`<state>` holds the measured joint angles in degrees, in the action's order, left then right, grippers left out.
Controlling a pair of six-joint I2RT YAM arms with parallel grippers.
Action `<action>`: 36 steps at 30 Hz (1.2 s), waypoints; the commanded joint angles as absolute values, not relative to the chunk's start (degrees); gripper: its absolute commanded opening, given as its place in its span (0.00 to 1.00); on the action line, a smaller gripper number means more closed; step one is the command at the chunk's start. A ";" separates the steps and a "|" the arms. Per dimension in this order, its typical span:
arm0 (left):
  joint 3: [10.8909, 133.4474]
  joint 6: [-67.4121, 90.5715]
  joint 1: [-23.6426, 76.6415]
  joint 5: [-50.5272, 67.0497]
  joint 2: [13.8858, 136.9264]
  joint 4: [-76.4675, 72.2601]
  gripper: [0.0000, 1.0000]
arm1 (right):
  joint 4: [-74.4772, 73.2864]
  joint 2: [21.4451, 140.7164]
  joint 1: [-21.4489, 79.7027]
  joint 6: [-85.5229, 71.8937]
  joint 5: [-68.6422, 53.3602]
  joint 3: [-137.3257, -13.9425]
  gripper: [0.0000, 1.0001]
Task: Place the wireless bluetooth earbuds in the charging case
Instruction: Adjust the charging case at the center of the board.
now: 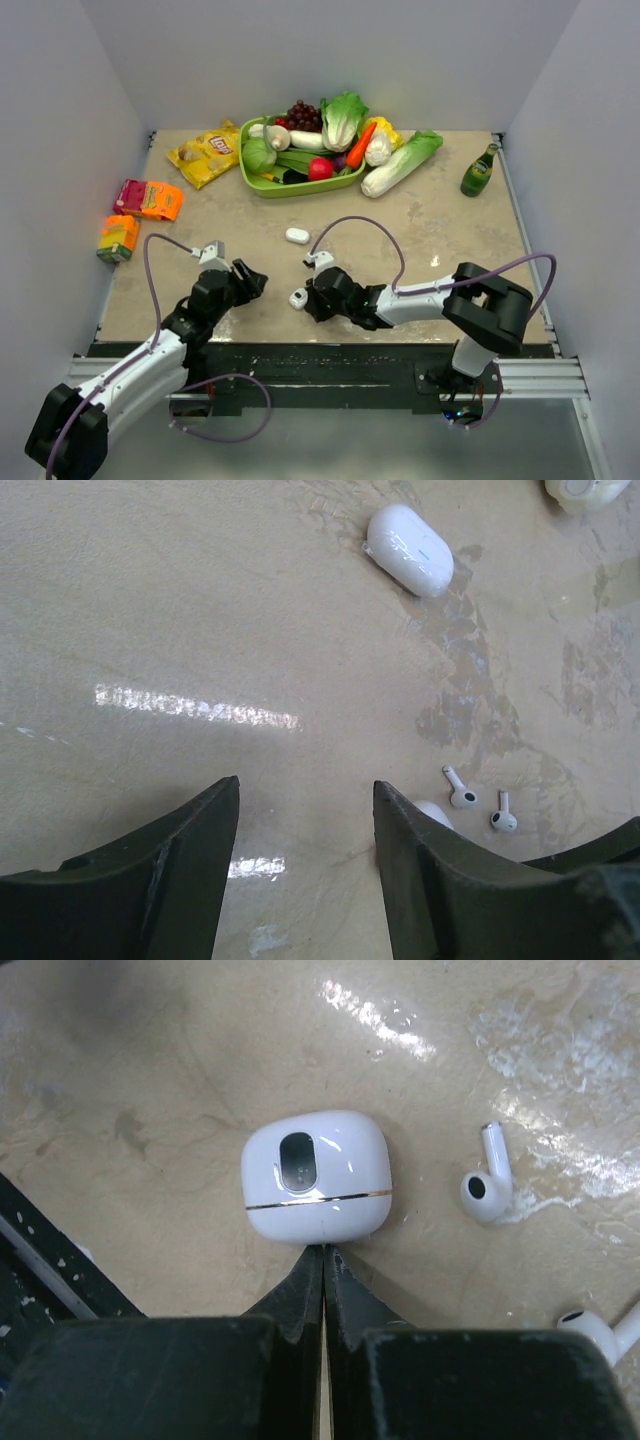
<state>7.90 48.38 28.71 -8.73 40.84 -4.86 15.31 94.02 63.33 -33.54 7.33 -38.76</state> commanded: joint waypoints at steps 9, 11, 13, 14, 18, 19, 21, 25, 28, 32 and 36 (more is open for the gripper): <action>7.56 46.49 29.00 -9.67 41.57 -5.27 0.61 | 8.35 98.26 62.58 -33.22 17.14 -45.61 0.00; 7.56 46.49 29.09 -9.49 41.92 -5.45 0.61 | 8.61 98.35 61.53 -33.05 17.31 -45.44 0.00; 7.56 46.41 29.09 -9.67 41.92 -5.54 0.61 | 9.05 98.26 60.65 -32.87 17.05 -45.00 0.00; 7.56 46.41 29.09 -9.58 41.84 -5.62 0.61 | 10.44 98.17 60.38 -32.35 16.96 -44.65 0.00; 7.21 46.23 29.09 -9.67 42.27 -6.06 0.61 | 13.45 98.43 59.94 -30.59 15.12 -44.38 0.00; 7.03 46.14 29.09 -10.02 42.45 -5.98 0.61 | 13.10 98.61 59.94 -30.50 15.55 -44.99 0.00; 7.12 46.06 29.09 -10.28 42.54 -5.71 0.61 | 11.95 97.65 60.03 -30.50 17.83 -45.18 0.00; 7.12 46.14 29.09 -11.60 41.31 -4.57 0.63 | 12.74 88.62 64.85 -28.57 20.03 -41.85 0.01; 7.21 46.32 29.09 -12.39 39.91 -3.78 0.63 | 13.27 86.05 69.86 -26.64 18.73 -40.70 0.00; 7.03 46.41 29.00 -12.92 39.02 -3.25 0.64 | 15.03 89.71 71.80 -26.28 13.19 -41.83 0.00; 6.94 46.58 29.09 -13.01 38.50 -2.47 0.64 | 16.17 93.50 72.16 -26.89 13.00 -44.55 0.00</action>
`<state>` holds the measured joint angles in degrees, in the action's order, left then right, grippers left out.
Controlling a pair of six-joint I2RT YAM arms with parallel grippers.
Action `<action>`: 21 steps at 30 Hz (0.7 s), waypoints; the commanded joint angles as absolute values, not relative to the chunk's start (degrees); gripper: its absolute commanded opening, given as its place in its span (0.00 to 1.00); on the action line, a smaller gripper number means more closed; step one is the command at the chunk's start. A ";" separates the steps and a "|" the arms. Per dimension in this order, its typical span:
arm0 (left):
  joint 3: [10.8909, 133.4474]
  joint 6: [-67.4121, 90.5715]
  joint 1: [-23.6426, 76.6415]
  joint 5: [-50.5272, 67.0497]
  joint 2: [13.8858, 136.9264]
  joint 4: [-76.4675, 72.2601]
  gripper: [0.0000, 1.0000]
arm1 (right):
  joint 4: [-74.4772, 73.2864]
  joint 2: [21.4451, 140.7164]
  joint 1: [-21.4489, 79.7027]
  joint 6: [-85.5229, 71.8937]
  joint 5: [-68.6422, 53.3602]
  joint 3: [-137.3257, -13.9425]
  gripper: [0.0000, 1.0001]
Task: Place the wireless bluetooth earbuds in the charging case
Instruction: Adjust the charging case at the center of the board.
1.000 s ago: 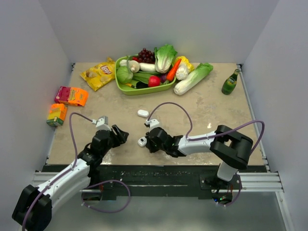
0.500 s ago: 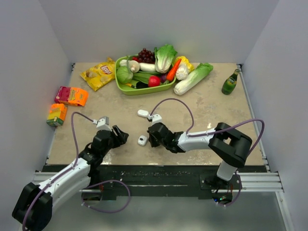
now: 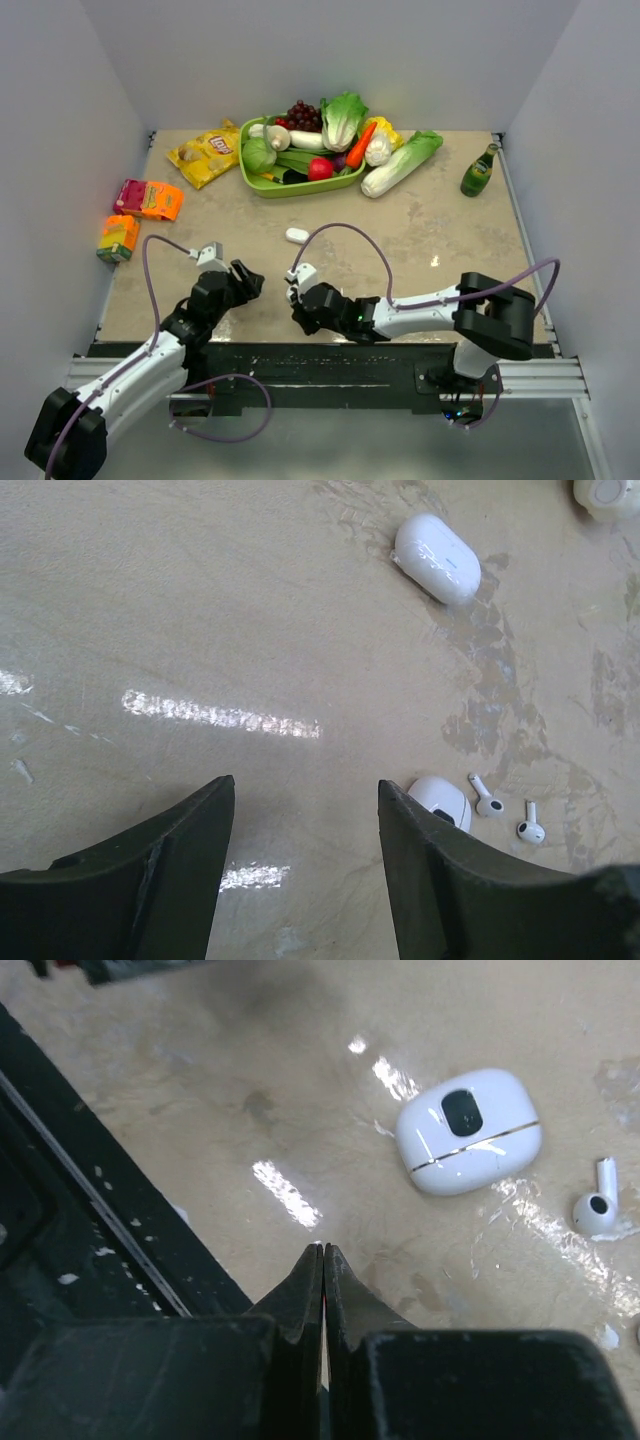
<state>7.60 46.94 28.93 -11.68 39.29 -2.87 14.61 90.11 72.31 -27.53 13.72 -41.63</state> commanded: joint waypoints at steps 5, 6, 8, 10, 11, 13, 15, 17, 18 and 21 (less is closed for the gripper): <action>6.50 46.76 29.09 -12.83 37.27 -2.20 0.64 | 14.85 98.34 72.16 -27.77 16.34 -48.69 0.00; 6.50 46.84 29.09 -12.83 37.09 -2.11 0.64 | 14.77 99.48 72.16 -27.77 16.78 -49.74 0.00; 6.50 46.85 29.09 -12.74 36.91 -1.93 0.64 | 14.85 100.37 72.07 -27.69 17.83 -50.45 0.00; 6.42 46.85 29.09 -12.57 36.91 -1.76 0.64 | 14.68 101.51 71.90 -27.77 18.45 -51.33 0.00; 6.33 46.85 29.00 -12.57 36.83 -1.67 0.64 | 14.42 101.86 71.81 -27.60 18.63 -51.50 0.00; 6.24 46.85 29.09 -12.39 36.74 -1.58 0.64 | 13.89 102.56 71.02 -28.03 19.68 -51.59 0.00; 6.15 46.85 29.09 -12.31 36.56 -1.67 0.64 | 14.15 102.48 69.88 -28.21 20.38 -50.37 0.00; 6.15 46.58 29.09 -11.87 36.65 -1.84 0.64 | 14.59 101.87 69.26 -28.39 21.18 -49.31 0.00; 6.15 46.23 29.09 -11.60 36.91 -2.19 0.64 | 14.85 101.60 68.30 -28.39 21.36 -48.35 0.00; 6.15 45.70 29.09 -10.72 37.88 -2.98 0.65 | 15.38 100.90 67.24 -28.48 21.71 -46.68 0.00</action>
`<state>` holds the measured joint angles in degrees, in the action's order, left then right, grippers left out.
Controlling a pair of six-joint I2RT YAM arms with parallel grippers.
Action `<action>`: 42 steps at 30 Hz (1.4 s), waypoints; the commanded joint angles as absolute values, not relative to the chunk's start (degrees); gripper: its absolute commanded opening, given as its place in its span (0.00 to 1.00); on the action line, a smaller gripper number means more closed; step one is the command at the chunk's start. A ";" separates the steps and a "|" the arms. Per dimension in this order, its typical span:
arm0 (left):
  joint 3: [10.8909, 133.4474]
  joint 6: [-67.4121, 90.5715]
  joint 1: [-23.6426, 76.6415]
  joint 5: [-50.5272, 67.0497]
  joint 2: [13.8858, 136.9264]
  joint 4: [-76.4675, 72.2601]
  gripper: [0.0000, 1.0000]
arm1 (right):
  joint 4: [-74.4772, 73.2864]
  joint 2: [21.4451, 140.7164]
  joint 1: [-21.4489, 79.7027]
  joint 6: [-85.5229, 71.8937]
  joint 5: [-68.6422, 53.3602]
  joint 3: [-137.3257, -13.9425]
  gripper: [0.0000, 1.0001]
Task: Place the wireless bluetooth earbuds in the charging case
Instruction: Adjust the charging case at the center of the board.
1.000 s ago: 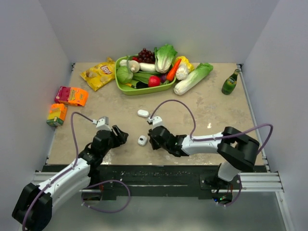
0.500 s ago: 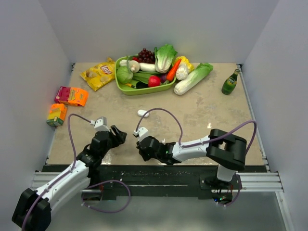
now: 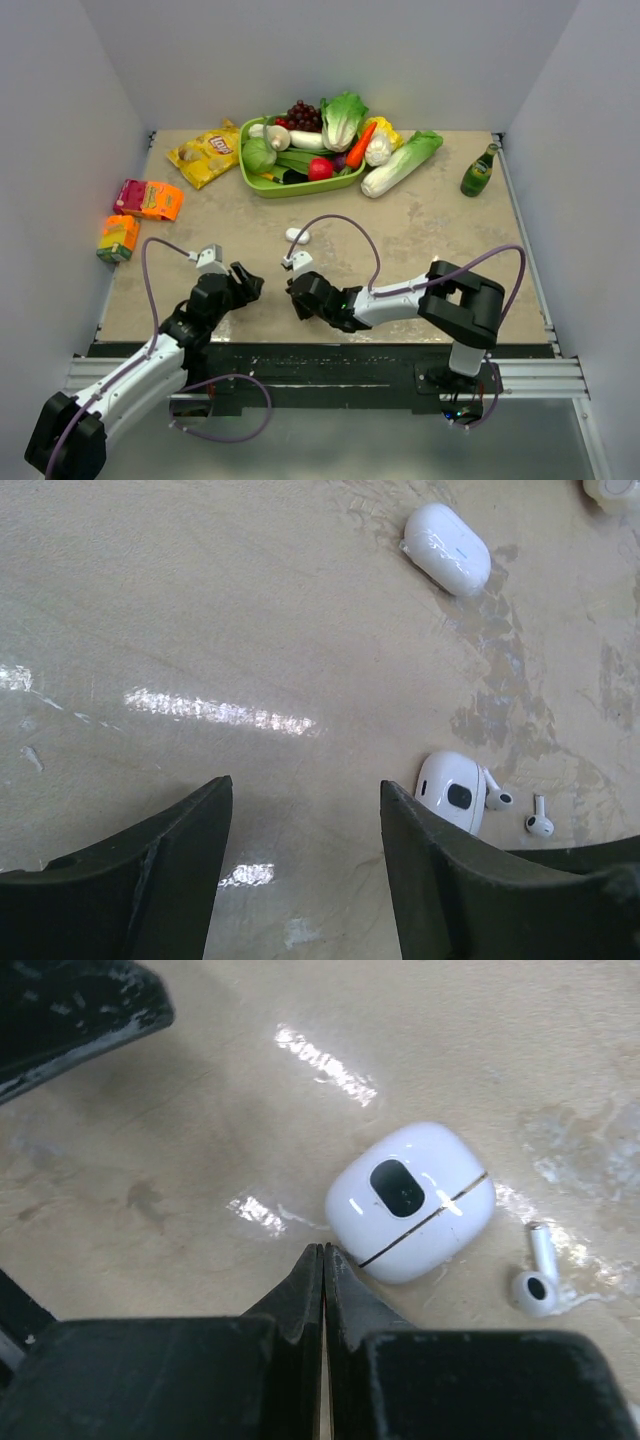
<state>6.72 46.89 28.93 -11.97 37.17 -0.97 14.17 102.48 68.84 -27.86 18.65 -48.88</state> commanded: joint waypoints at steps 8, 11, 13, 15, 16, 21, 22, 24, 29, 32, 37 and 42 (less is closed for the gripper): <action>6.50 45.27 29.09 -9.76 39.81 -4.31 0.66 | 15.91 99.41 66.53 -28.12 23.02 -44.21 0.00; 6.77 44.74 29.09 -9.67 40.16 -4.39 0.66 | 16.17 98.70 66.27 -28.21 23.38 -43.07 0.00; 6.77 44.39 29.00 -9.41 40.60 -4.75 0.67 | 16.26 98.26 65.92 -28.30 23.47 -42.45 0.00; 6.94 44.12 29.09 -9.14 41.22 -5.18 0.70 | 16.52 97.82 65.13 -28.21 23.38 -41.84 0.00; 7.03 44.03 29.09 -8.79 41.57 -5.27 0.71 | 16.96 97.30 65.04 -27.95 23.29 -41.75 0.00; 7.38 43.95 29.18 -8.26 42.63 -5.71 0.73 | 18.10 95.71 64.07 -26.46 21.19 -41.57 0.00; 7.38 44.03 29.18 -8.35 42.63 -5.63 0.73 | 18.19 95.54 64.07 -26.11 20.31 -41.75 0.00; 7.30 43.95 29.18 -8.44 42.63 -5.71 0.73 | 18.81 95.10 64.25 -25.75 18.12 -41.31 0.00; 7.12 44.03 29.18 -8.52 42.80 -6.15 0.73 | 21.00 95.10 65.56 -24.70 14.25 -41.04 0.00; 7.03 43.95 29.18 -8.35 43.15 -6.33 0.73 | 22.15 95.18 66.09 -23.65 12.75 -41.57 0.00; 7.03 43.77 29.18 -8.09 43.07 -6.42 0.73 | 21.89 97.46 66.09 -23.20 13.18 -44.29 0.00; 7.03 43.51 29.18 -7.82 42.63 -6.33 0.73 | 21.88 99.84 66.09 -23.73 13.80 -46.92 0.00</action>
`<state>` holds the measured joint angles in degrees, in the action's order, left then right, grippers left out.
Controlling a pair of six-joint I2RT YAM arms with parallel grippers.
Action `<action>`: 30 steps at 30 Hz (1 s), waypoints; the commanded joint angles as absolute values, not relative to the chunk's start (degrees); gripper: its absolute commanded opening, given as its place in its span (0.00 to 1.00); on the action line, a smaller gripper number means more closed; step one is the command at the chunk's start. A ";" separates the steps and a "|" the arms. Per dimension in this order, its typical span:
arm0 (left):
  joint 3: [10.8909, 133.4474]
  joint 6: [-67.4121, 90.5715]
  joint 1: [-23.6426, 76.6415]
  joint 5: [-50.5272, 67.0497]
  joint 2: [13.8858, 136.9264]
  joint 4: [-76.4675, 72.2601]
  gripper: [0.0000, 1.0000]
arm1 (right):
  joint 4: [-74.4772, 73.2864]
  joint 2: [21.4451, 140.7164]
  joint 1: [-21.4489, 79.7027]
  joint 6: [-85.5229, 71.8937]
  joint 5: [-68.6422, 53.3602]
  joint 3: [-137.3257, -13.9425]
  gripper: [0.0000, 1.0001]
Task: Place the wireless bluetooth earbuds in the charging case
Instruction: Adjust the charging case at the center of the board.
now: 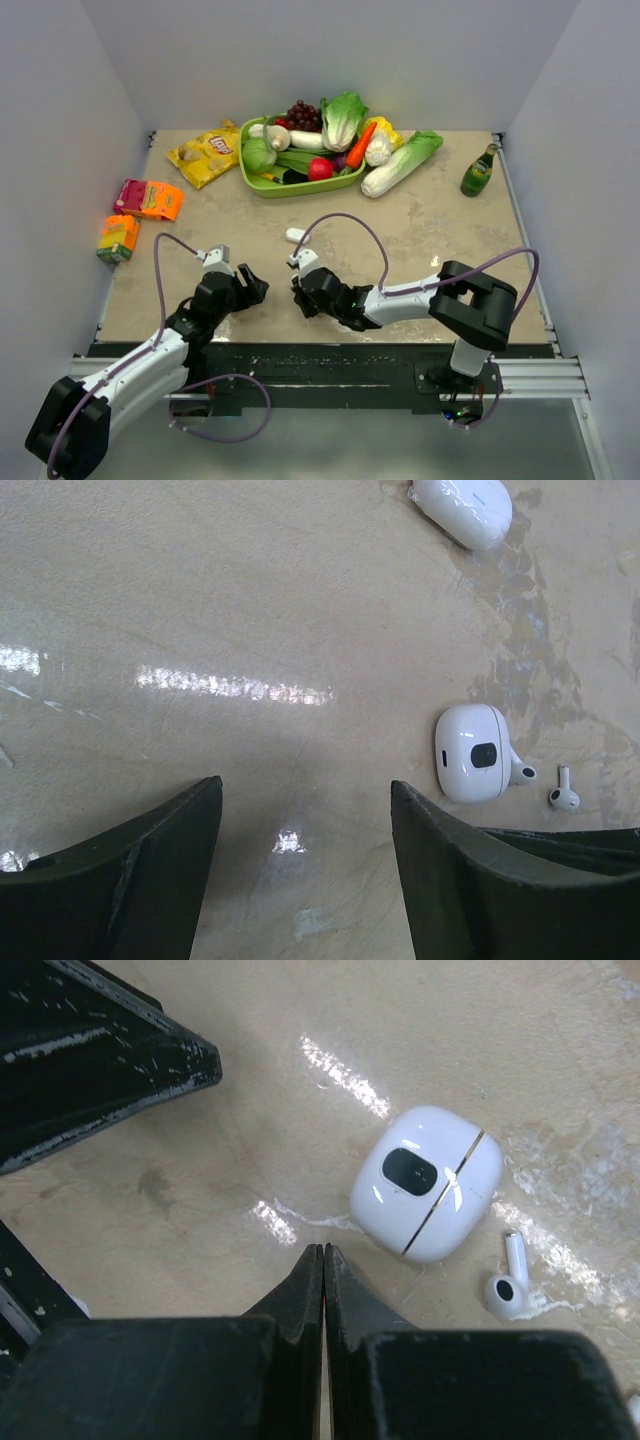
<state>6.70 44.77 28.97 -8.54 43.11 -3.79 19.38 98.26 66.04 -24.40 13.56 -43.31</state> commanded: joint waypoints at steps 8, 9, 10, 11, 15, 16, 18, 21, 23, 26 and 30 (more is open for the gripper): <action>7.12 43.51 29.18 -7.47 42.54 -6.24 0.73 | 21.18 102.83 64.96 -24.69 15.64 -48.26 0.00; 7.12 43.51 29.18 -7.38 42.63 -6.24 0.73 | 21.27 102.83 64.60 -25.31 15.73 -47.90 0.00; 7.03 43.42 29.18 -7.38 42.45 -6.15 0.73 | 21.36 102.75 63.90 -25.49 15.73 -47.47 0.00; 6.94 43.50 29.18 -7.38 42.45 -6.24 0.73 | 21.53 102.31 63.55 -25.84 15.73 -46.50 0.00; 6.68 43.42 29.18 -7.38 42.71 -6.68 0.73 | 21.88 101.08 62.49 -26.45 16.70 -44.48 0.00; 6.68 43.42 29.18 -7.21 43.06 -6.85 0.73 | 22.06 100.90 62.06 -26.54 16.79 -44.12 0.00; 6.77 43.59 29.09 -6.95 43.33 -7.38 0.73 | 21.97 100.72 61.70 -26.46 17.05 -43.68 0.00; 6.86 43.59 29.18 -6.59 43.77 -7.65 0.73 | 21.62 100.64 61.44 -26.19 17.49 -43.42 0.00; 6.85 43.51 29.18 -6.51 43.86 -7.65 0.73 | 21.36 100.46 61.35 -26.19 17.84 -43.16 0.00; 6.86 43.33 29.18 -6.33 44.03 -7.82 0.73 | 21.36 99.41 61.08 -26.19 18.02 -42.19 0.00; 7.20 42.80 29.27 -4.40 45.96 -9.93 0.74 | 21.89 94.06 61.08 -26.10 17.31 -40.00 0.00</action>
